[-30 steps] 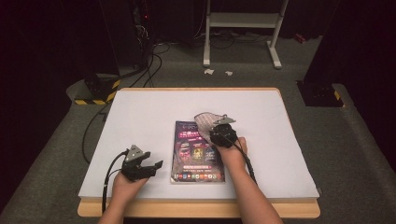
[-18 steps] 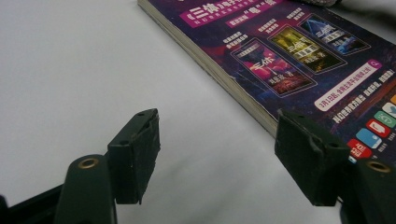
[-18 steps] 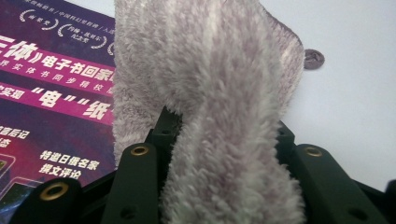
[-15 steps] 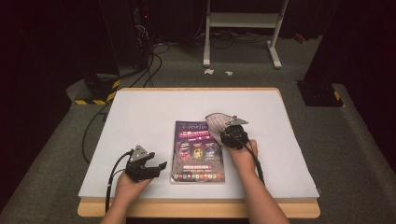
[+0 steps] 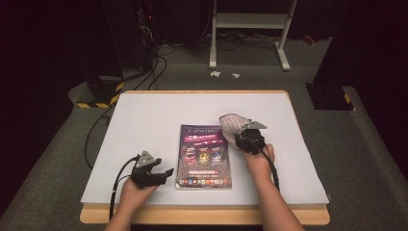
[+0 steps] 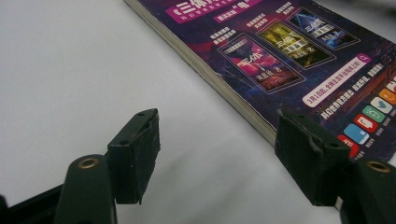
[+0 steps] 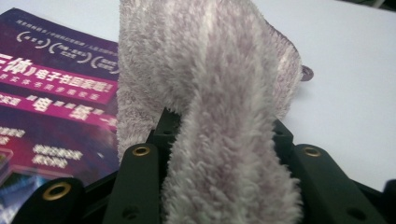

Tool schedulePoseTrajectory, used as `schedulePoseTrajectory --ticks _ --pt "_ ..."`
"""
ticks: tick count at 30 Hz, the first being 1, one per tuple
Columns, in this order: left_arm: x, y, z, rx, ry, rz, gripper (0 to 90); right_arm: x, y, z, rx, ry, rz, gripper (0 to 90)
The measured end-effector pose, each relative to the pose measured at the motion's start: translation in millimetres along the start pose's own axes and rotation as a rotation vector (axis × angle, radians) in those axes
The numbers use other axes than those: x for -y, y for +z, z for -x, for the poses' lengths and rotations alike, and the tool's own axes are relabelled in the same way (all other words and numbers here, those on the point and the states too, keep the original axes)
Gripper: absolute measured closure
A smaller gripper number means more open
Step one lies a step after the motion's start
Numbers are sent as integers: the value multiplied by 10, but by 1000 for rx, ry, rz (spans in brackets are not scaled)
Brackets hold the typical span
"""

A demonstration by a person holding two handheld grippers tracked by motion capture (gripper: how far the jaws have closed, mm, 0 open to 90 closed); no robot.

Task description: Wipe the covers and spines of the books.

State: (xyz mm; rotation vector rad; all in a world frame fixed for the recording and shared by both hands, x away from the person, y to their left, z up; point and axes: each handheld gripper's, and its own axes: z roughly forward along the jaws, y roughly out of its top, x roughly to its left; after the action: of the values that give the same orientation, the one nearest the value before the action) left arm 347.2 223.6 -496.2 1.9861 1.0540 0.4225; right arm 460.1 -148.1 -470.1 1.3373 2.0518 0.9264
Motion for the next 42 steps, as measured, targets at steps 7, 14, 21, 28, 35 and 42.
schedulePoseTrajectory --ticks 7,14,21,28,35,42 --pt "-6 30 39 13 6 -10 312 295 -309 261 57 -5 -8 593" --pt "-18 66 102 37 1 -18 315 594 -488 421 88 17 -18 590" --pt "-25 107 154 52 1 -32 315 767 -514 482 79 33 -18 565" --pt "-27 109 191 48 13 -38 314 805 -480 472 72 23 -14 535" --pt "-19 132 221 48 28 -52 311 820 -480 485 63 28 -17 483" --pt "-14 146 226 49 33 -56 310 790 -500 471 67 28 -23 314"
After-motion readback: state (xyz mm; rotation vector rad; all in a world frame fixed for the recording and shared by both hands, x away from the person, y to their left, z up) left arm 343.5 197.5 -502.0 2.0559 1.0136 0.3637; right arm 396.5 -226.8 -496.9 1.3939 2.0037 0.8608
